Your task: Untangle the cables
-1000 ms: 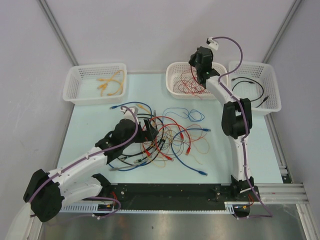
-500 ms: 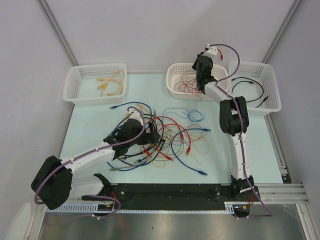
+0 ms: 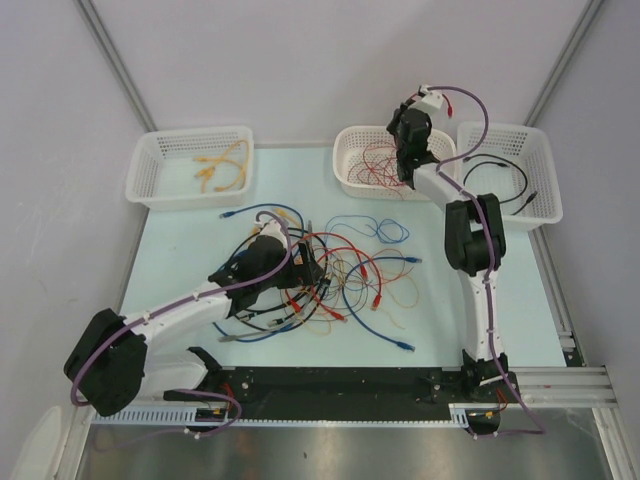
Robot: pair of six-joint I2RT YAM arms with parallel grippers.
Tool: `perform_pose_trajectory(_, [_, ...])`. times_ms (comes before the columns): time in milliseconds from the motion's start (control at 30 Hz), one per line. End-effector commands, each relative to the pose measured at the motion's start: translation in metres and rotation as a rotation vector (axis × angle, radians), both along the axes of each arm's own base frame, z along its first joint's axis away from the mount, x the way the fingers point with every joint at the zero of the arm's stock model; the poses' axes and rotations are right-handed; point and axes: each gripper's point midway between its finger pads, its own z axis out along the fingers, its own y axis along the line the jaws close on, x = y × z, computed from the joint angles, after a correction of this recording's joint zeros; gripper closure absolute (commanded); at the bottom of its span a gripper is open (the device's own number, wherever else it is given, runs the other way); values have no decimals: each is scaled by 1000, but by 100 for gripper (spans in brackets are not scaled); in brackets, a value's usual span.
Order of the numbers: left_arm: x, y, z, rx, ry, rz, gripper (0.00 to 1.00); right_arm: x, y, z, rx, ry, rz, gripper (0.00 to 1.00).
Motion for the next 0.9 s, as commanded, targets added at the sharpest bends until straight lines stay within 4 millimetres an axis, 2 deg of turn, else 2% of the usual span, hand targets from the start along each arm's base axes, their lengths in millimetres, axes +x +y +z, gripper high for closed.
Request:
perform_pose_trajectory(0, [7, -7, 29, -69, -62, 5, 0, -20, 11, 83, 67, -147, 18, 100])
perform_pose_trajectory(67, [6, -4, 32, -70, -75, 9, 0, -25, 16, 90, 75, -148, 29, 100])
perform_pose_trajectory(167, [5, -3, 33, -70, -84, 10, 0, -33, 30, 89, 90, -129, 58, 100])
perform_pose_trajectory(267, [5, -4, 32, -71, -81, 4, 1, -40, 42, 86, 89, -114, 73, 100])
perform_pose_trajectory(400, [4, -6, 34, -80, -80, -6, 0, -44, 51, 70, 111, -72, 86, 100])
perform_pose_trajectory(633, [0, -5, 31, -83, -72, -12, 0, -51, 55, 50, 172, -15, 100, 100])
perform_pose_trajectory(700, [3, -8, 36, -104, -87, -15, 1, -50, 55, 44, 173, -4, 93, 100])
perform_pose_trajectory(867, [3, -8, 33, -101, -81, -14, 0, -37, 48, 32, 194, 11, 79, 100])
